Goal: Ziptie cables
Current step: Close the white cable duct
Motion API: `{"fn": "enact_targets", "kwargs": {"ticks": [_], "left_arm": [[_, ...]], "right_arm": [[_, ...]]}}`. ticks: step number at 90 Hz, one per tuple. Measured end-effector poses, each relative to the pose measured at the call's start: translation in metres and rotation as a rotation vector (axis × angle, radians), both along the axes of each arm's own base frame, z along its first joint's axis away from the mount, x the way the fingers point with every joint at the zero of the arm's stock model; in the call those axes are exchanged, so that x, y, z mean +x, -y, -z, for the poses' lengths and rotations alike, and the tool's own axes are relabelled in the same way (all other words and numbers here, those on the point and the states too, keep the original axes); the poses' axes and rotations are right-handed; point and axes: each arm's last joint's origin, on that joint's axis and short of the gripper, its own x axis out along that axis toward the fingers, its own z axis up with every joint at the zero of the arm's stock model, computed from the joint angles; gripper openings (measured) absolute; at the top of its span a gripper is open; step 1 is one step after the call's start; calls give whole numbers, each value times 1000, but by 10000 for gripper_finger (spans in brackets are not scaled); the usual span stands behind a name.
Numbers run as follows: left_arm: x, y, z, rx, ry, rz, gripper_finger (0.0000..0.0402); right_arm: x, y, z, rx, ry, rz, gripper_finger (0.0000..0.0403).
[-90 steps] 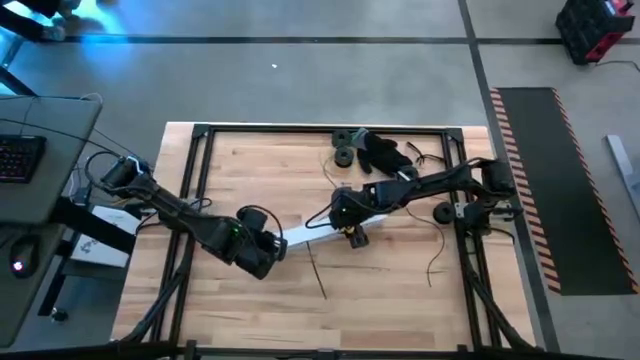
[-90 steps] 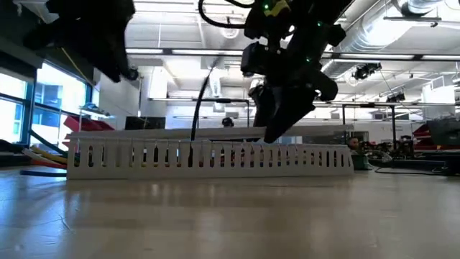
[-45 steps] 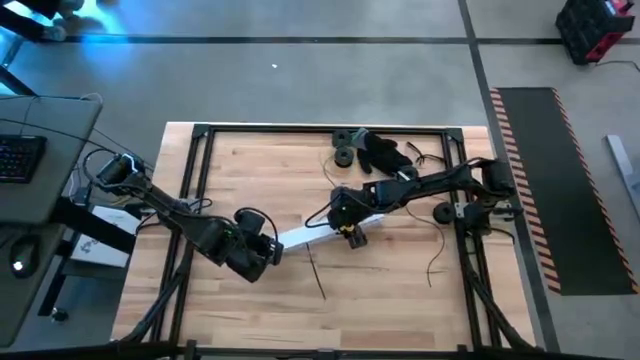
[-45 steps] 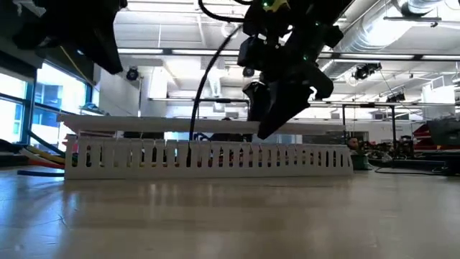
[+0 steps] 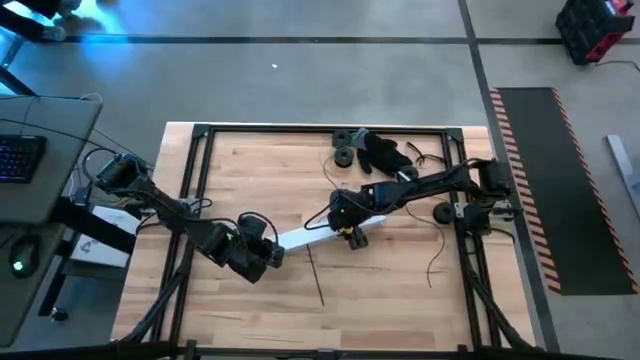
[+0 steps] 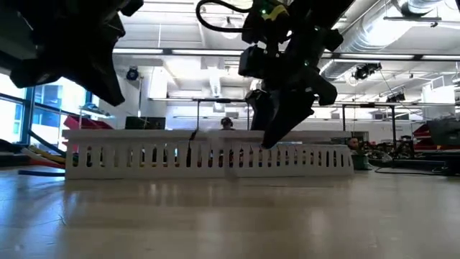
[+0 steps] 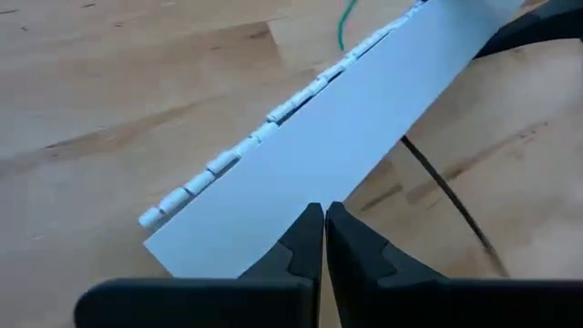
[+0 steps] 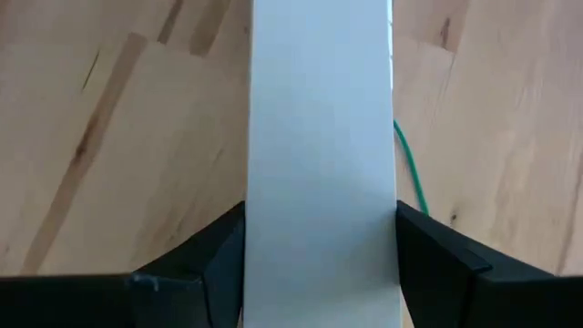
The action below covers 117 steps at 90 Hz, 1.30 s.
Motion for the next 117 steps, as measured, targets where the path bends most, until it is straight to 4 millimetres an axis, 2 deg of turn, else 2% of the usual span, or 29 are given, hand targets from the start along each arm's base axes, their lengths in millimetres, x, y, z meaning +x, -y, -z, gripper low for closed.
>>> {"fn": "enact_targets", "kwargs": {"ticks": [17, 38, 78, 117], "left_arm": [[5, 3, -8, -20, 69, 43, 0], [4, 2, -9, -16, 69, 42, 0], [-6, -4, 12, 10, 29, 26, 0], [-3, -1, 6, -47, 78, 37, 0]], "right_arm": [[0, -1, -5, -6, 24, -9, 204], [1, -1, -6, -11, 39, 15, 204], [2, -1, -2, -12, 21, 28, 207], [3, -1, -3, -31, 44, -26, 207]]}}
